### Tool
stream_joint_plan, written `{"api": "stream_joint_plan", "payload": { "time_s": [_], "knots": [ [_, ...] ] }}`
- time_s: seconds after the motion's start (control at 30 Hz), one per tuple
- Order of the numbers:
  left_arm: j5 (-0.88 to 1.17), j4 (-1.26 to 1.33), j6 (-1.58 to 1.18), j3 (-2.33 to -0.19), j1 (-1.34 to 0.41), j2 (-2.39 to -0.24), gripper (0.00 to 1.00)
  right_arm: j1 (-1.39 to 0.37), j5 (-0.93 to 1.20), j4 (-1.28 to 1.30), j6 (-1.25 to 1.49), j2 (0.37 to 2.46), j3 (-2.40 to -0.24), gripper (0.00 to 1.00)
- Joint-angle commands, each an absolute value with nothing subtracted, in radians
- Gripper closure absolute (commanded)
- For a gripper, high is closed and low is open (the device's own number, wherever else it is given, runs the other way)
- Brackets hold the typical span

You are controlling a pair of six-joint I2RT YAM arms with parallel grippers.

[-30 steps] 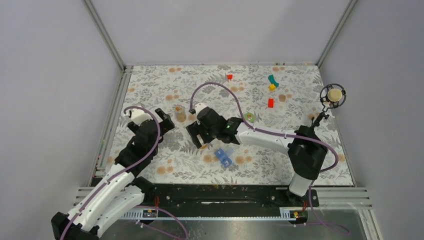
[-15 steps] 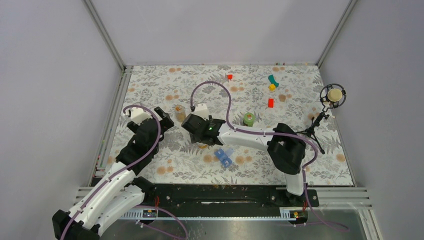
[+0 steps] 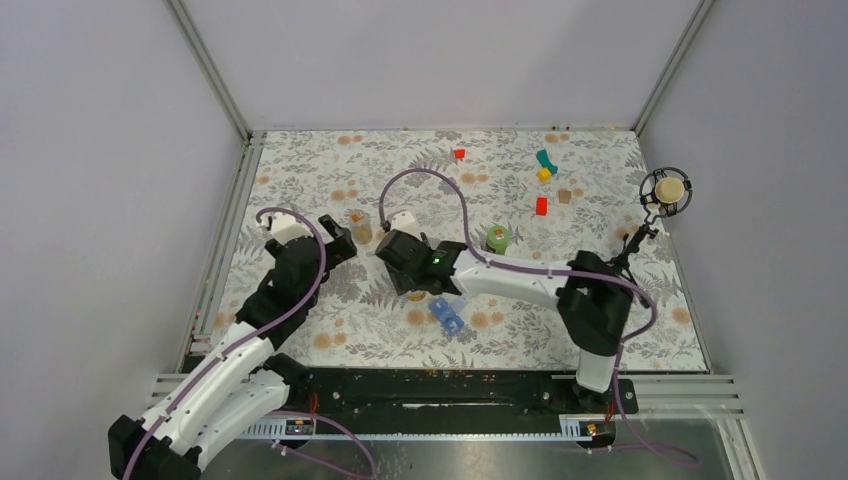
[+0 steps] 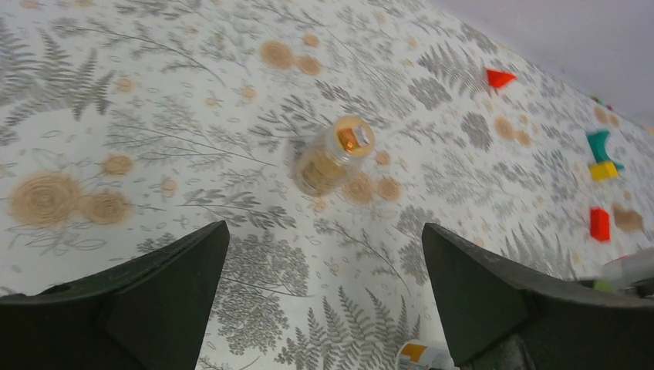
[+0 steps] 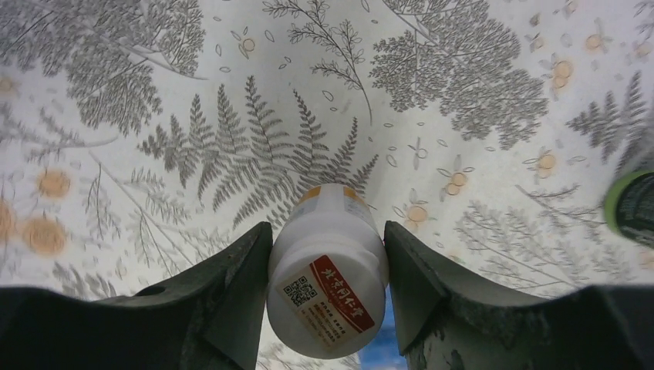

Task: Sort the pills into containers
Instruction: Pick up the pill bottle at the center of the board.

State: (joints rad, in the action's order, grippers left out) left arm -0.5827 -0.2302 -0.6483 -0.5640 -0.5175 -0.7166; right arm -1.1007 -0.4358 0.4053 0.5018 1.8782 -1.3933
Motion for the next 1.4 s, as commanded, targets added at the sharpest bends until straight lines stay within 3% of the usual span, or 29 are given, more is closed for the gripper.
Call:
{"api": "stream_joint_plan", "payload": {
  "time_s": [0.0, 0.13, 0.33, 0.5, 0.83, 1.03, 1.2, 1.37],
  "knots": [
    [-0.338, -0.067, -0.541, -0.542, -0.512, -0.710, 0.02, -1.035, -0.194, 0.309, 0.183, 1.654, -1.319, 0.55],
    [-0.034, 0.103, -0.431, -0.521, -0.512, -0.685, 0.02, -0.932, 0.232, 0.353, -0.062, 1.474, -1.269, 0.51],
    [0.493, 0.237, -0.345, -0.563, -0.512, -0.761, 0.03, -0.884, 0.406, 0.587, -0.245, 1.352, -1.365, 0.49],
    [0.906, 0.550, -0.428, -0.517, -0.537, -0.848, 0.04, -0.847, 0.519, 0.741, -0.374, 1.305, -1.444, 0.47],
    [0.994, 0.416, -0.283, -0.617, -0.652, -0.953, 0.04, -0.835, 0.643, 0.853, -0.486, 1.303, -1.531, 0.48],
    [0.960, 0.470, -0.307, -0.635, -0.714, -1.015, 0.11, -0.835, 0.732, 0.844, -0.535, 1.296, -1.538, 0.47],
    [0.964, 0.525, -0.338, -0.637, -0.738, -1.061, 0.23, -0.834, 0.782, 0.845, -0.560, 1.301, -1.548, 0.48],
    [0.976, 0.558, -0.356, -0.634, -0.748, -1.077, 0.50, -0.834, 0.802, 0.824, -0.564, 1.296, -1.540, 0.46]
  ]
}}
